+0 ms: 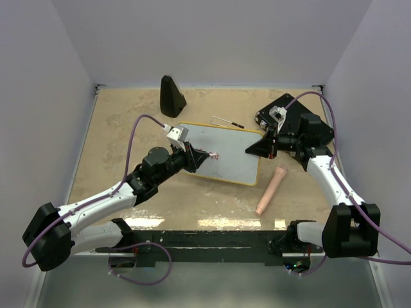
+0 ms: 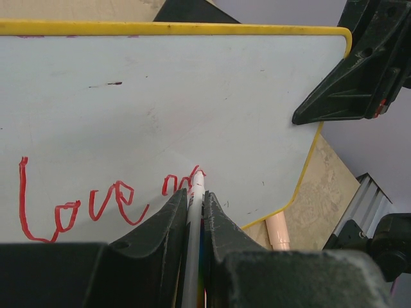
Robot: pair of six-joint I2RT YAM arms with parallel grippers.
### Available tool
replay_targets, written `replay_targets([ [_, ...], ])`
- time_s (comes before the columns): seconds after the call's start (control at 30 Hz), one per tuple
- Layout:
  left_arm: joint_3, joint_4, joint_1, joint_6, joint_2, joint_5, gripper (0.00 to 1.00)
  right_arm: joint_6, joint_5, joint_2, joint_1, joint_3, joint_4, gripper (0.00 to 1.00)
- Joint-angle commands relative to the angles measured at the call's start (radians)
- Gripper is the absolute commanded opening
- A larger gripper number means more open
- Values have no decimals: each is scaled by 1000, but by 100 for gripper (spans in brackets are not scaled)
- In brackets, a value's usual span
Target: Write a sentence on the whiteboard
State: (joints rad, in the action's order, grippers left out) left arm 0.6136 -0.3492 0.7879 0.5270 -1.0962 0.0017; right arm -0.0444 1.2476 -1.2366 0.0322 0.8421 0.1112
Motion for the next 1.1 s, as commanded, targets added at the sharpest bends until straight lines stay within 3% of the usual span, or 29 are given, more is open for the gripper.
replay_targets([
  [0.0, 40, -48, 2, -28, 2, -25, 0, -14, 82, 37, 2, 8, -44, 0],
  [1.07, 31, -17, 2, -5, -50, 61, 0, -15, 84, 34, 2, 9, -44, 0],
])
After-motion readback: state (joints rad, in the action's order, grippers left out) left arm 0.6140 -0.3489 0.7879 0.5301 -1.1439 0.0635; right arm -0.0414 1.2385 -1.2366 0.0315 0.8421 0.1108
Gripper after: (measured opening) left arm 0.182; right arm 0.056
